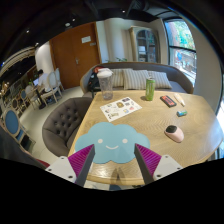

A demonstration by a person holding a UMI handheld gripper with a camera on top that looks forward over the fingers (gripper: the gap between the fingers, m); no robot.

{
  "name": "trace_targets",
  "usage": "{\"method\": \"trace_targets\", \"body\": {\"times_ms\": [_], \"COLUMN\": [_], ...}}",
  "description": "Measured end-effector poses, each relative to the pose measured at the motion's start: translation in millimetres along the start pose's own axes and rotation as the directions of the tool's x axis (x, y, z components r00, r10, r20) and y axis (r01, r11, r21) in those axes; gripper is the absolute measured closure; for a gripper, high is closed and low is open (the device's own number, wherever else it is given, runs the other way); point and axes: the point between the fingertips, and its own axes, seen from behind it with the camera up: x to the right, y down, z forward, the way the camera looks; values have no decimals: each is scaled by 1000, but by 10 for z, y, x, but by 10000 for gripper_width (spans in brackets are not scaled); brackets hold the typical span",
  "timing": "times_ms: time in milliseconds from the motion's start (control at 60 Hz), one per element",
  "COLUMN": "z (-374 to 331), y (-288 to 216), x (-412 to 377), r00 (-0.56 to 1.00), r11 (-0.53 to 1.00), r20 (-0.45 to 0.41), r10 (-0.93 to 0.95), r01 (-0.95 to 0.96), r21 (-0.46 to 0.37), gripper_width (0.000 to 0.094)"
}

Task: Arrange mouse

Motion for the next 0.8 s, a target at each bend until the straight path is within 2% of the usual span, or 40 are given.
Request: {"method": "trace_targets", "body": {"times_ms": [100, 300, 483, 617, 717, 800], "z": [12, -166, -22, 124, 245, 386], "y": [-4, 217, 511, 685, 633, 585], "x": [9, 55, 791, 1580, 2158, 2529], "r00": [1000, 998, 991, 974, 961, 957], "r11": [1000, 1000, 998, 995, 996, 995], "r20": [3, -59, -135, -226, -277, -286], "r10": [9, -3, -12, -15, -20, -55], "r01": [-8, 1, 3, -7, -4, 27], "r21": [-4, -28, -67, -95, -88, -99], "gripper_width": [121, 124, 124, 125, 124, 124]}}
